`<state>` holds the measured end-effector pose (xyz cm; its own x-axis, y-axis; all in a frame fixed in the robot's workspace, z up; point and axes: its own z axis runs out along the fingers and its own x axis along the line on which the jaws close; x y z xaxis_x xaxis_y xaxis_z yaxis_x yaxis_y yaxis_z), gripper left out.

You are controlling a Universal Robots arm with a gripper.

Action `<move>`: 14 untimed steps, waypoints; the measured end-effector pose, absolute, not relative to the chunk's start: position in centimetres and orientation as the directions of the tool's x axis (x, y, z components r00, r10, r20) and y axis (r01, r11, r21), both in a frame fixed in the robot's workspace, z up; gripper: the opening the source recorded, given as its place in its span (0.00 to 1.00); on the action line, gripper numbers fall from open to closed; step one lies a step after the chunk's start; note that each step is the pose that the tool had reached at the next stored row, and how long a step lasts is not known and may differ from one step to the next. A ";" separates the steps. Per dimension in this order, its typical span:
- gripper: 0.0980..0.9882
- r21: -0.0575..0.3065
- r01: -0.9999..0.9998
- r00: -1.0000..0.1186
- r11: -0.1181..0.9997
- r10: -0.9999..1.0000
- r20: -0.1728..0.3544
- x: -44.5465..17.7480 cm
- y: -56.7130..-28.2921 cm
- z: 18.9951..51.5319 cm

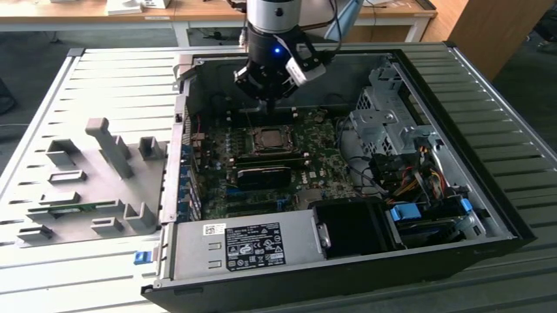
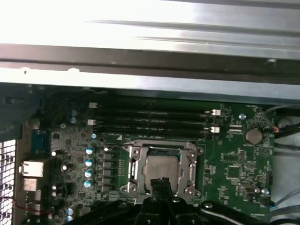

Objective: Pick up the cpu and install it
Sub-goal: 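Install the first cpu locking lever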

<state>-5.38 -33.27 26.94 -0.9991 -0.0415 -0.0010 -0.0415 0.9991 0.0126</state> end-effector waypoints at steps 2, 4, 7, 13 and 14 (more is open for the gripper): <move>0.01 0.013 -0.039 -0.999 0.999 -0.039 -0.001 -5.7 -33.3 26.8; 0.01 0.013 -0.033 -0.999 0.999 -0.033 -0.001 -6.0 -33.3 26.6; 0.01 0.013 -0.023 -1.000 1.000 -0.023 -0.001 -6.4 -33.3 26.5; 0.01 0.013 -0.014 -1.000 1.000 -0.014 -0.001 -7.3 -33.2 26.3; 0.01 0.013 -0.013 -1.000 1.000 -0.013 -0.001 -7.5 -33.2 26.3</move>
